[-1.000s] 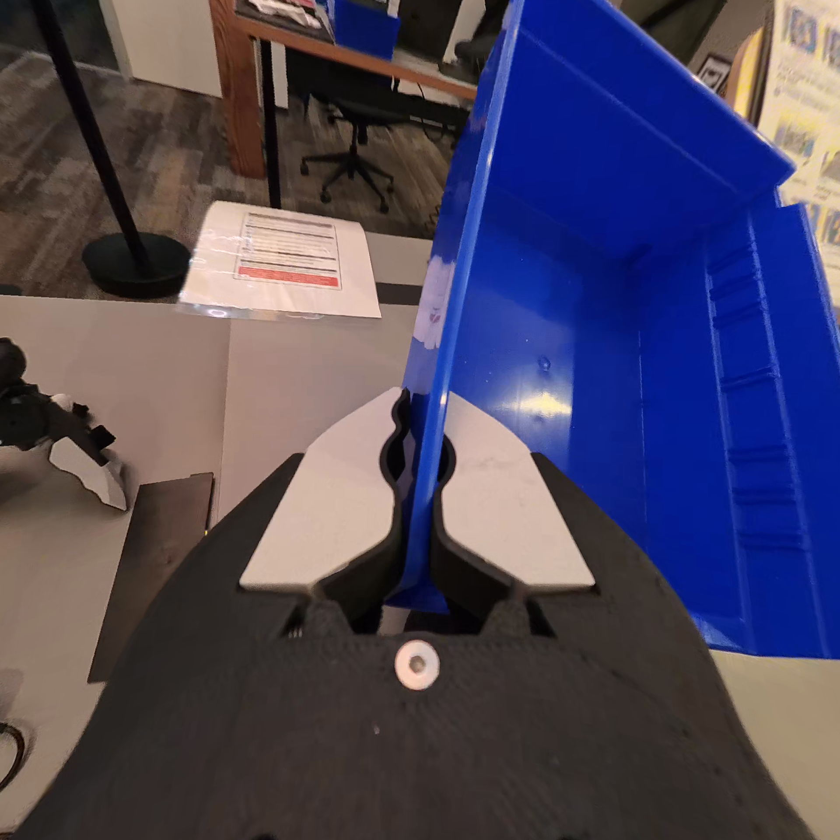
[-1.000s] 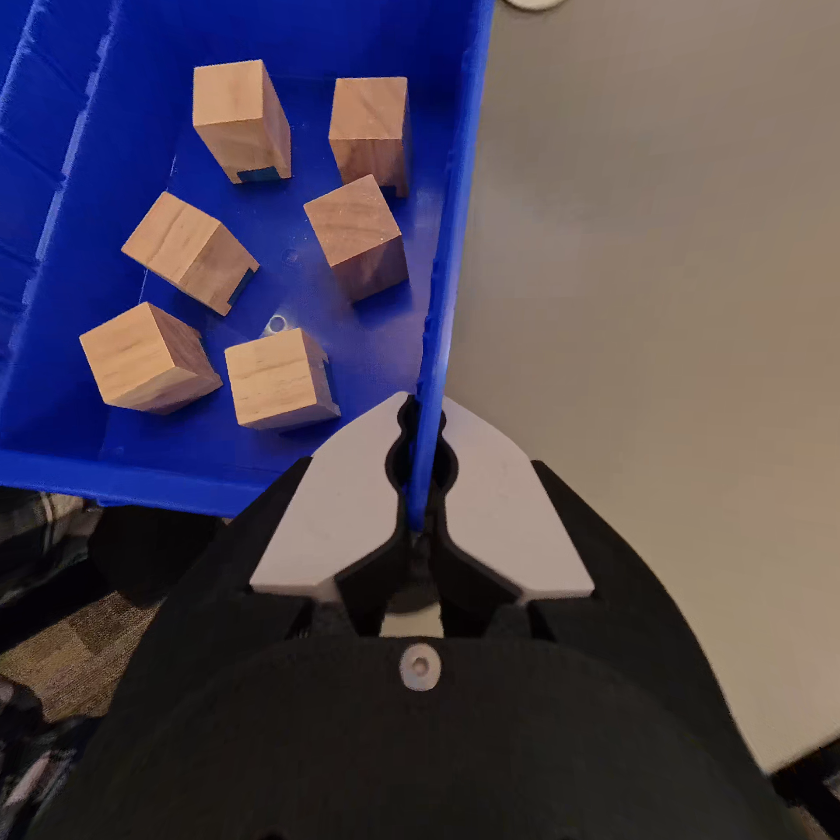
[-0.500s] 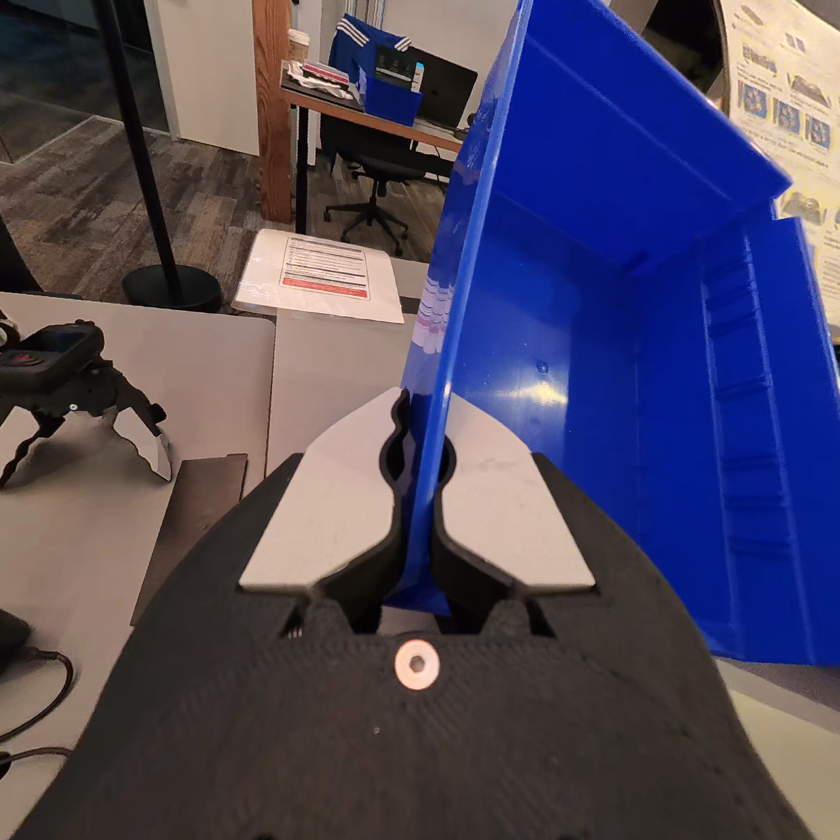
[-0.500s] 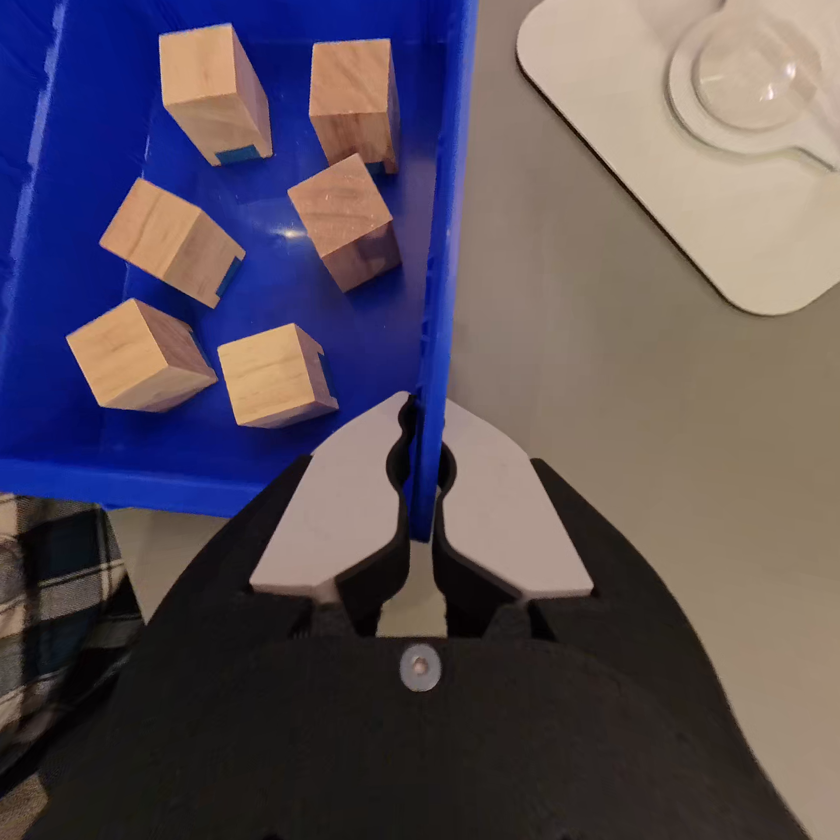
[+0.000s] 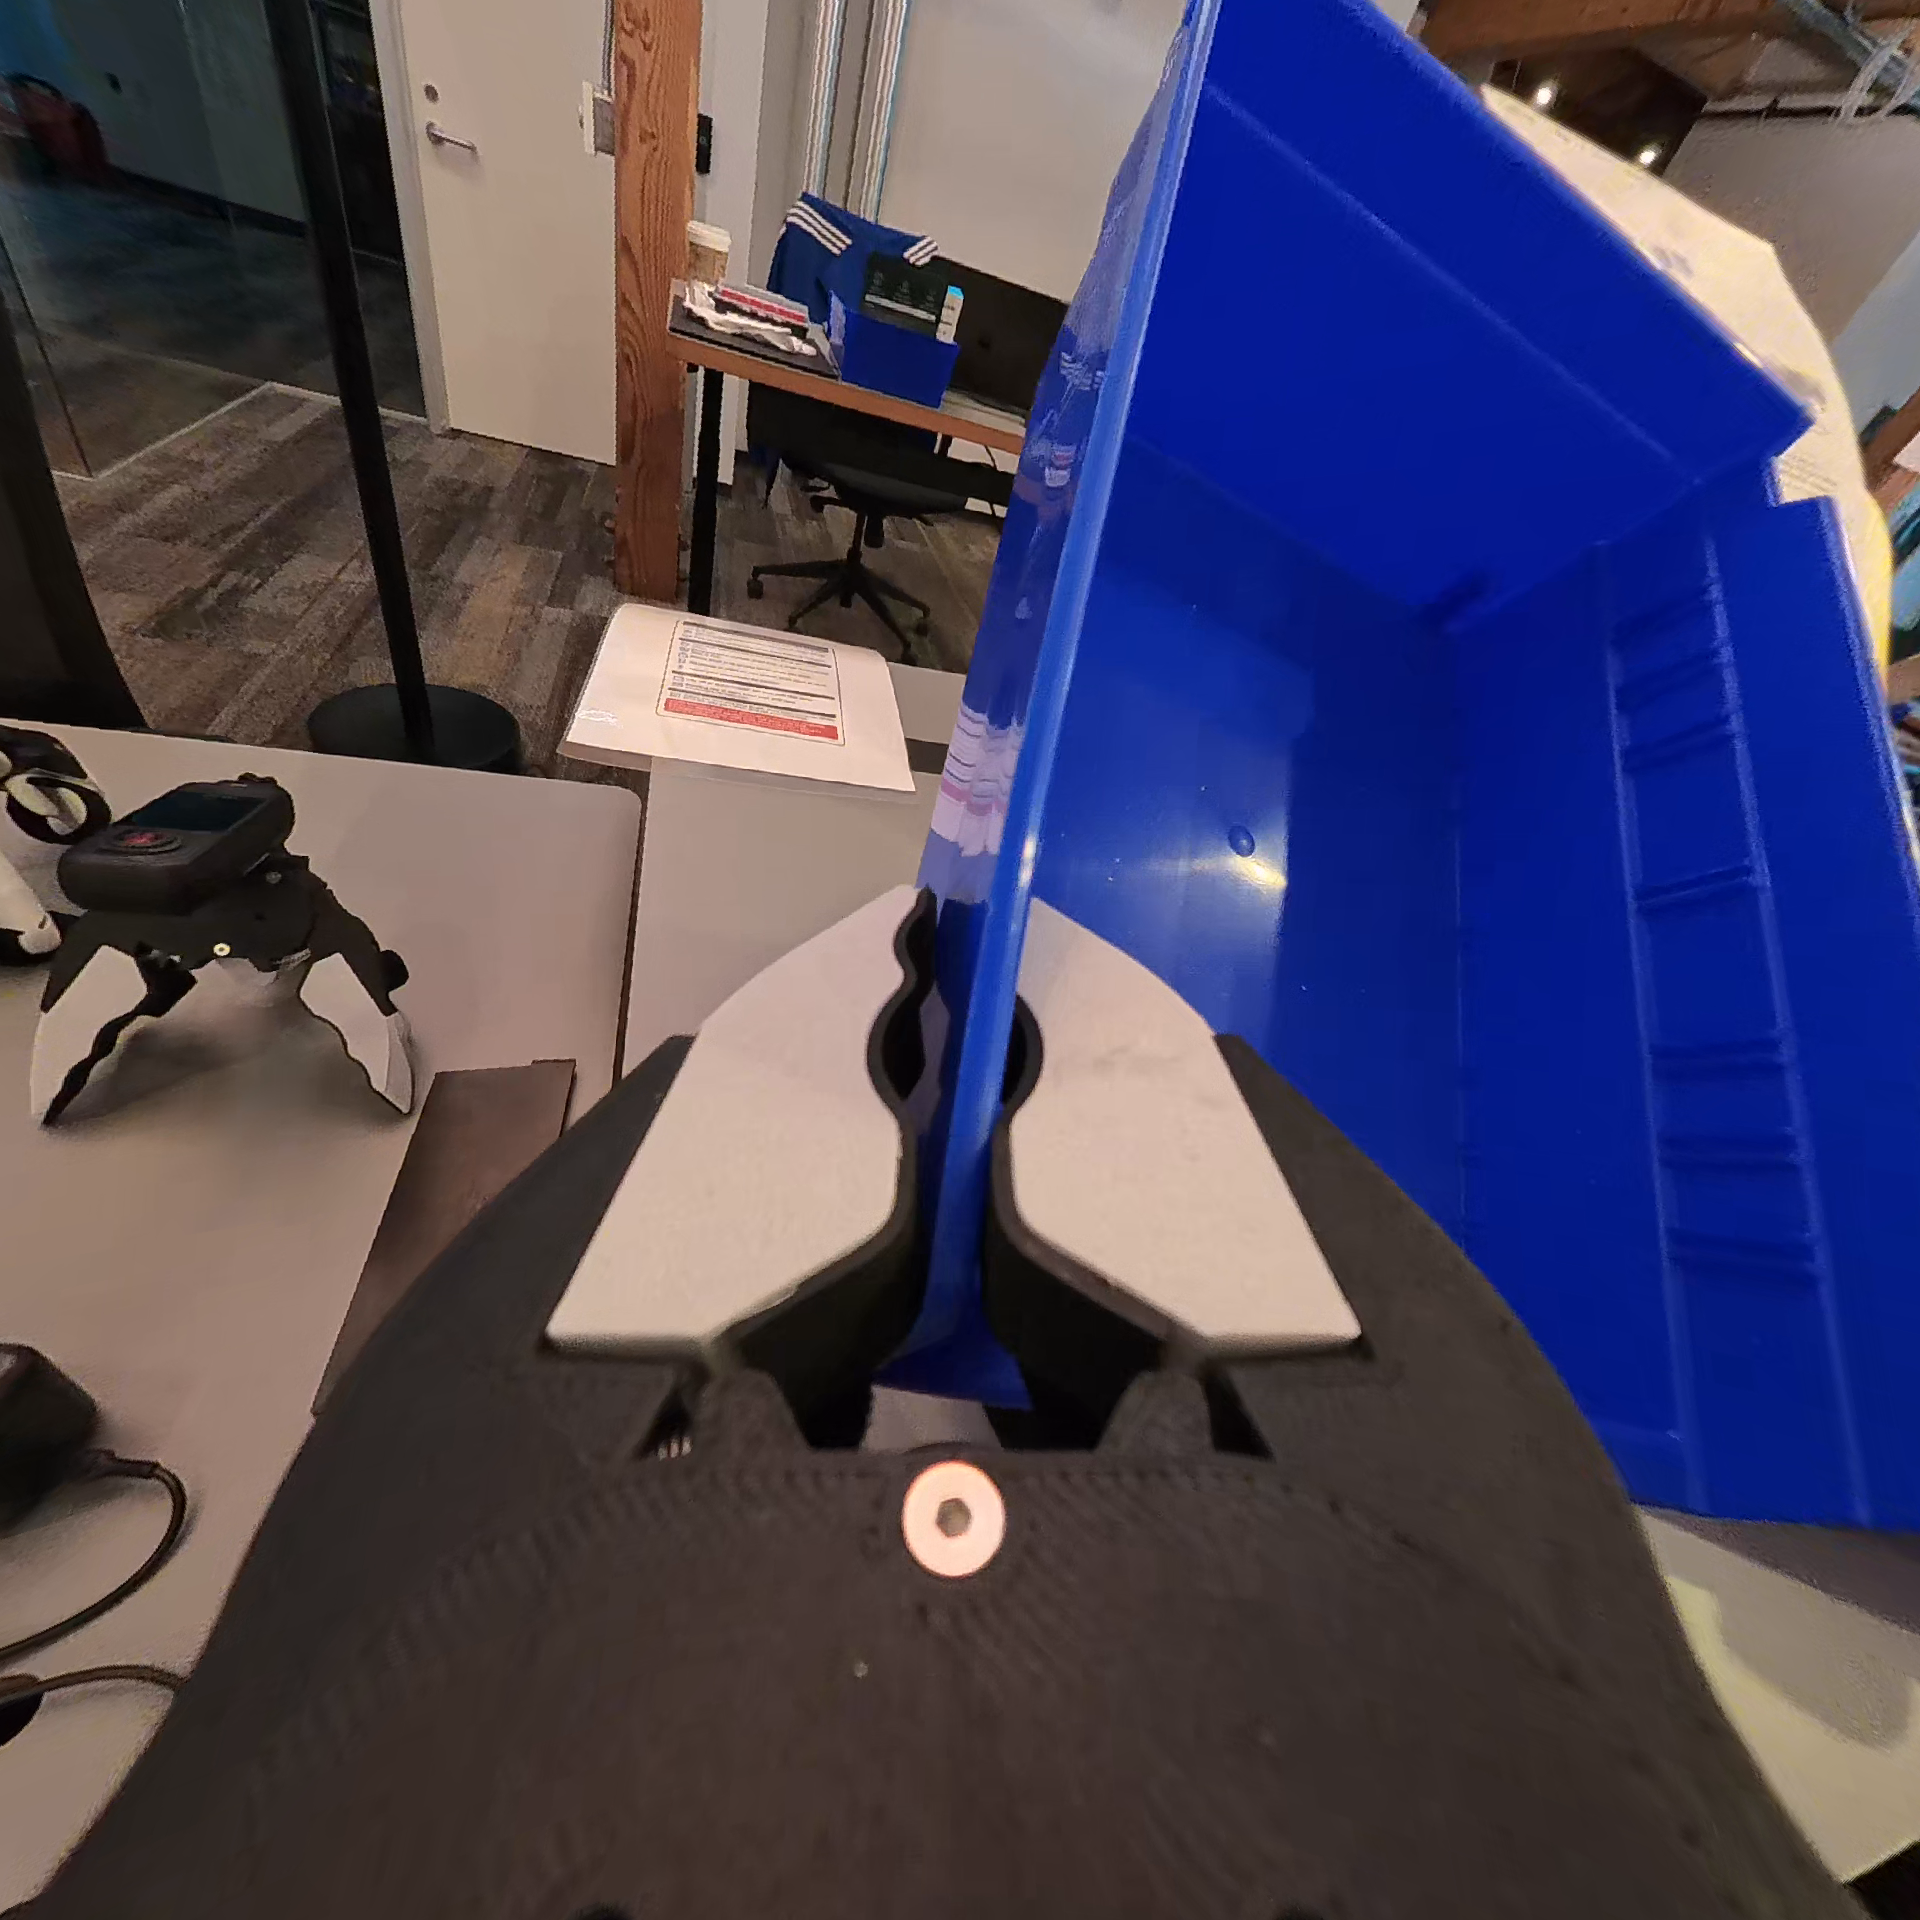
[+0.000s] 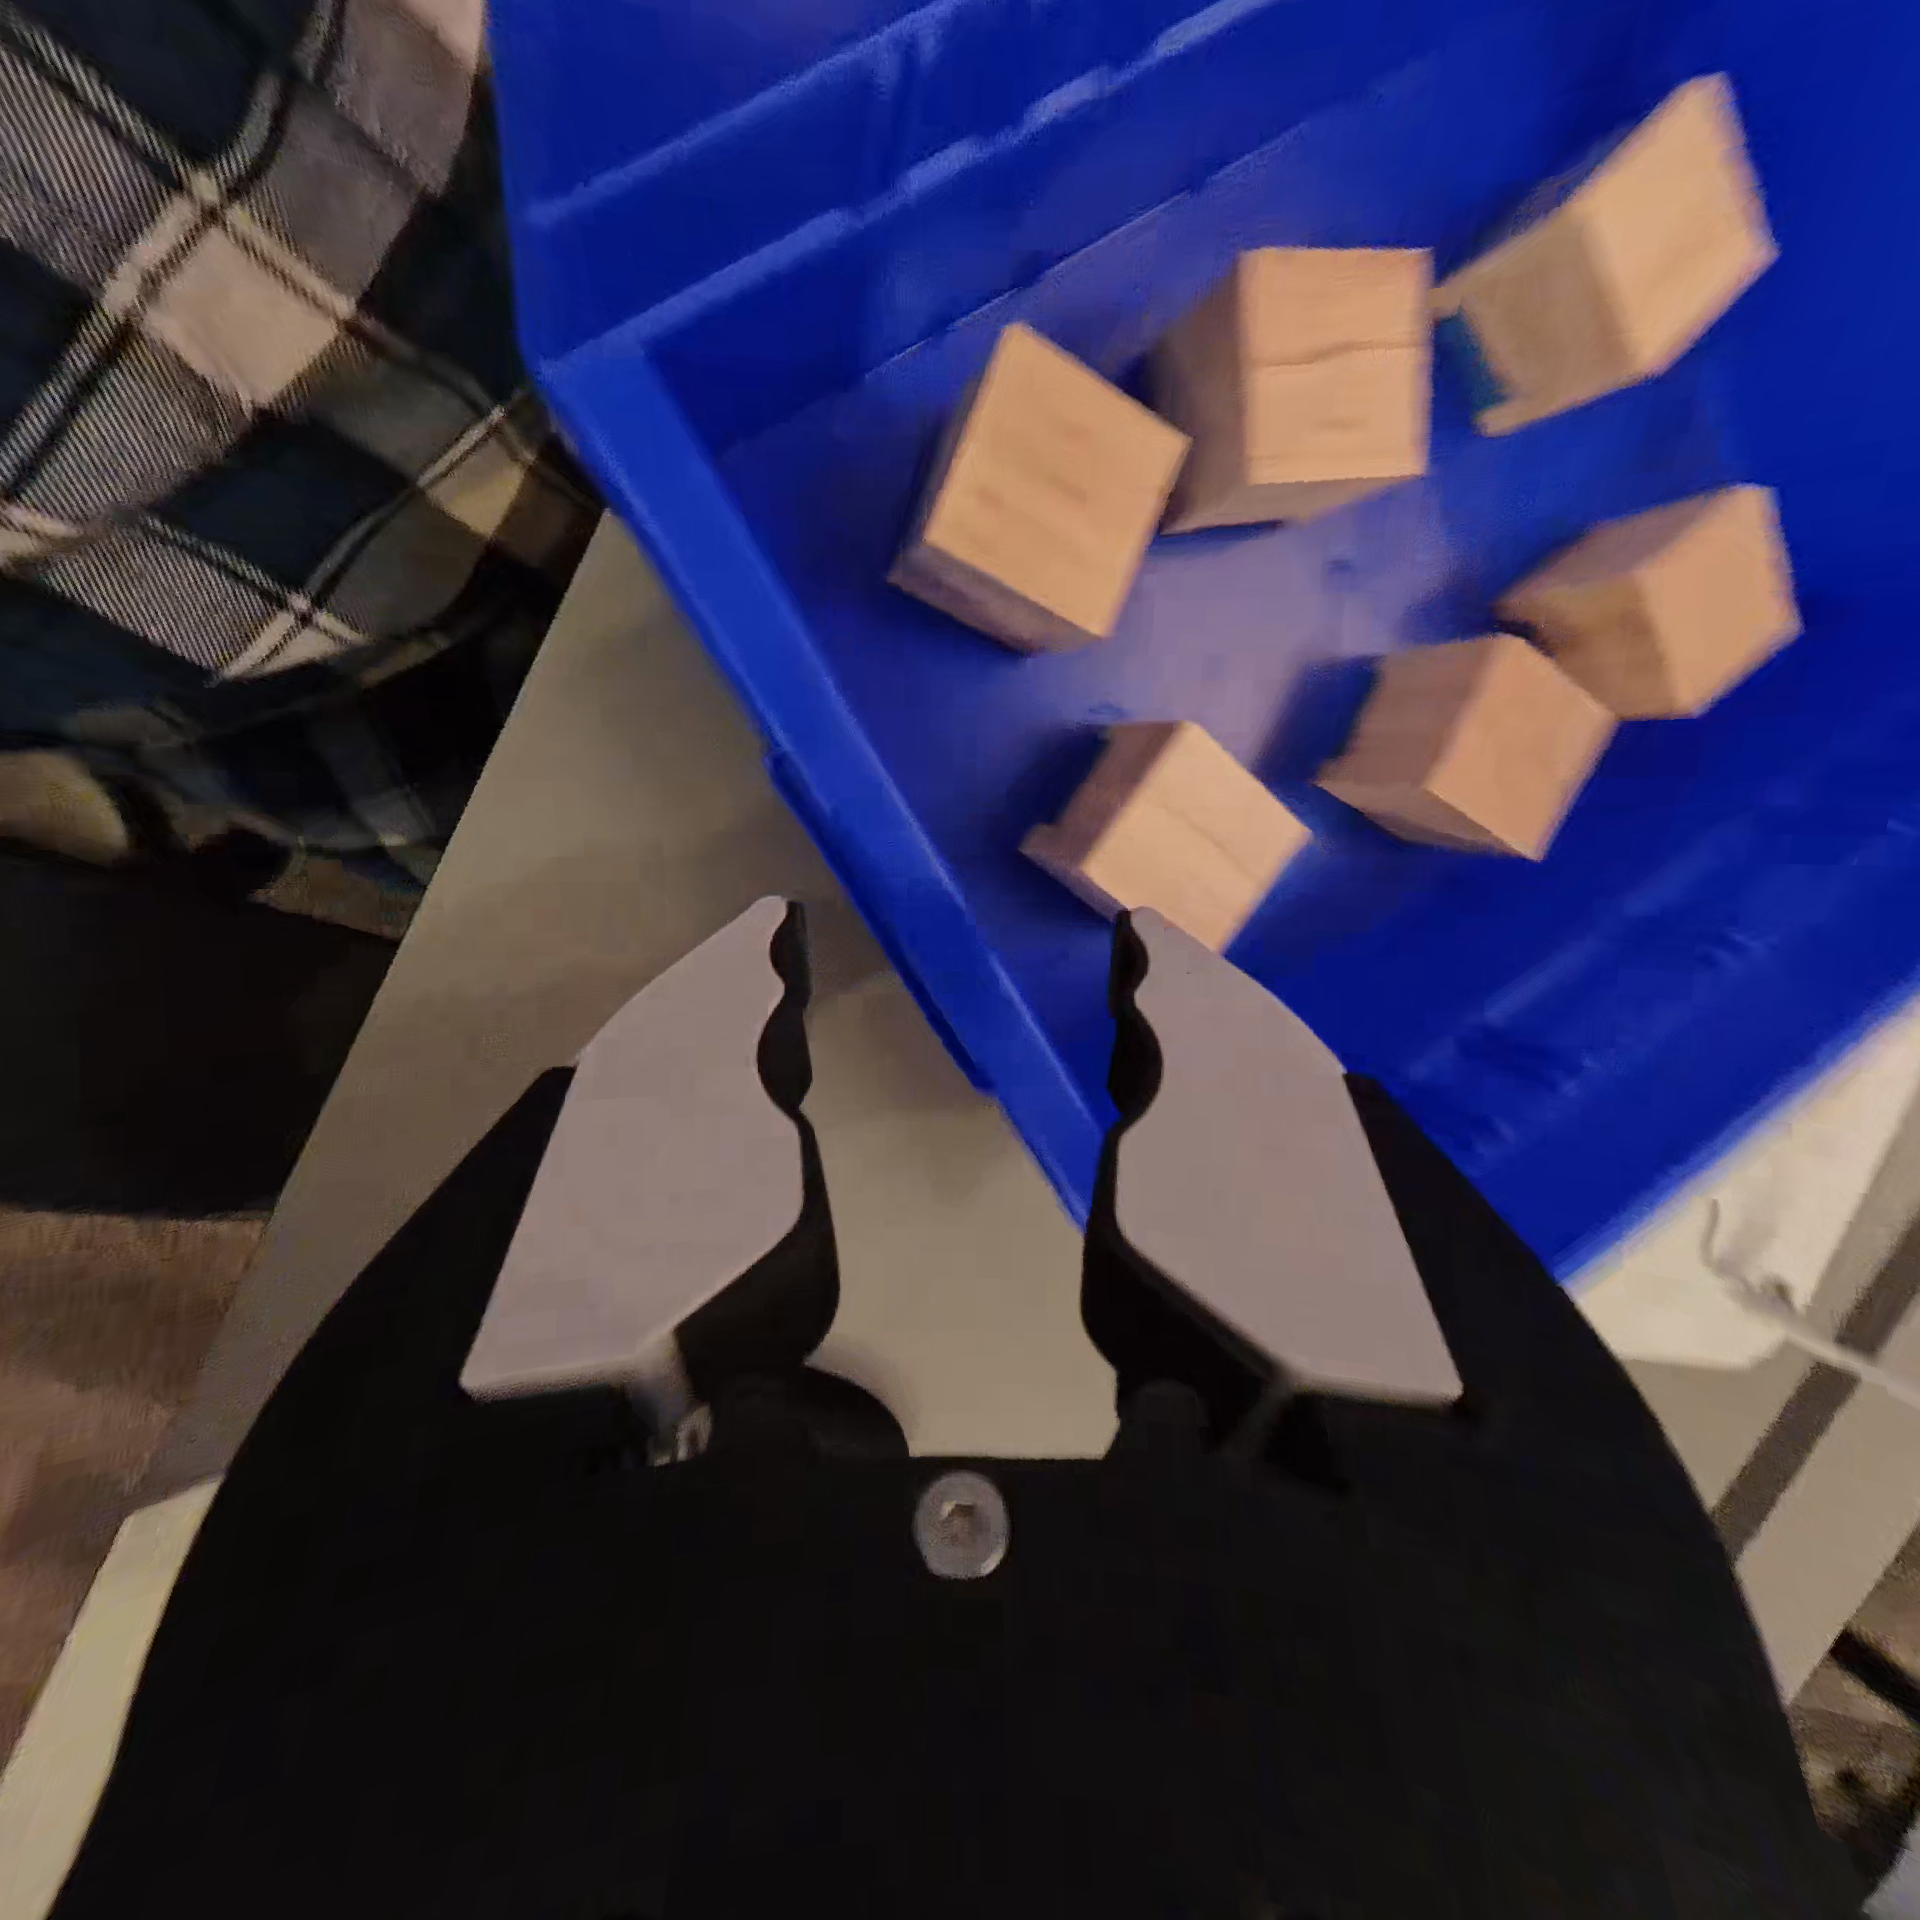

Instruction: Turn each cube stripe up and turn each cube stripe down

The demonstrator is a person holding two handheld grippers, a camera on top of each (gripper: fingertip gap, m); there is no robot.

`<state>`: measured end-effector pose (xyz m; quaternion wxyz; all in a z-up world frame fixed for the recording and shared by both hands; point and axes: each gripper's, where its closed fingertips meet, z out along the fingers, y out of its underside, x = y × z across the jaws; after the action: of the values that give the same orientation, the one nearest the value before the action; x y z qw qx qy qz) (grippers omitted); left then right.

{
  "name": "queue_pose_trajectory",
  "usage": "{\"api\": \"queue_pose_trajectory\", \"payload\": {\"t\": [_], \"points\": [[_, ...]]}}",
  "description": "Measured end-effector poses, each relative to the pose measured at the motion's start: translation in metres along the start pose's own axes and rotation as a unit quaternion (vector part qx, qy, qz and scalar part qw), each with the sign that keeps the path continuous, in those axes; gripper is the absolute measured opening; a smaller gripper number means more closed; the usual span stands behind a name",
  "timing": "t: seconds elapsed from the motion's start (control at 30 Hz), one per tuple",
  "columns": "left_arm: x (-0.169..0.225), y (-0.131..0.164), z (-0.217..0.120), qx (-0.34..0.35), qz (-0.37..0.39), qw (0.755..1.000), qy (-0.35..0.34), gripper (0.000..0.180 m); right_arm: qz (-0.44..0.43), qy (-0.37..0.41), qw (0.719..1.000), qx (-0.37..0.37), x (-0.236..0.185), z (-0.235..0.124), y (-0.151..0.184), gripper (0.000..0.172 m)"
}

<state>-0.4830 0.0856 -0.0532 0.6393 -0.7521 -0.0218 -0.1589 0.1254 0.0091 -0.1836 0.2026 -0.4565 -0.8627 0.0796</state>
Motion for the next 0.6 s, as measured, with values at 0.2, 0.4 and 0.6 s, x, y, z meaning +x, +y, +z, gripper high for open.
{"api": "queue_pose_trajectory", "payload": {"t": [0.2, 0.4, 0.6], "points": [[0.009, -0.008, -0.003, 0.033, -0.012, 0.999, 0.010, 0.007, -0.053, -0.069, 0.996, -0.002, -0.013, 0.040, -0.013, 0.030], [0.011, -0.017, -0.005, 0.053, -0.014, 0.998, 0.017, 0.007, -0.046, -0.075, 0.996, 0.028, 0.016, 0.061, -0.041, 0.027], [0.002, -0.017, -0.015, 0.058, -0.015, 0.998, 0.011, 0.007, -0.020, -0.064, 0.997, 0.021, 0.077, 0.088, -0.064, 0.027]]}}
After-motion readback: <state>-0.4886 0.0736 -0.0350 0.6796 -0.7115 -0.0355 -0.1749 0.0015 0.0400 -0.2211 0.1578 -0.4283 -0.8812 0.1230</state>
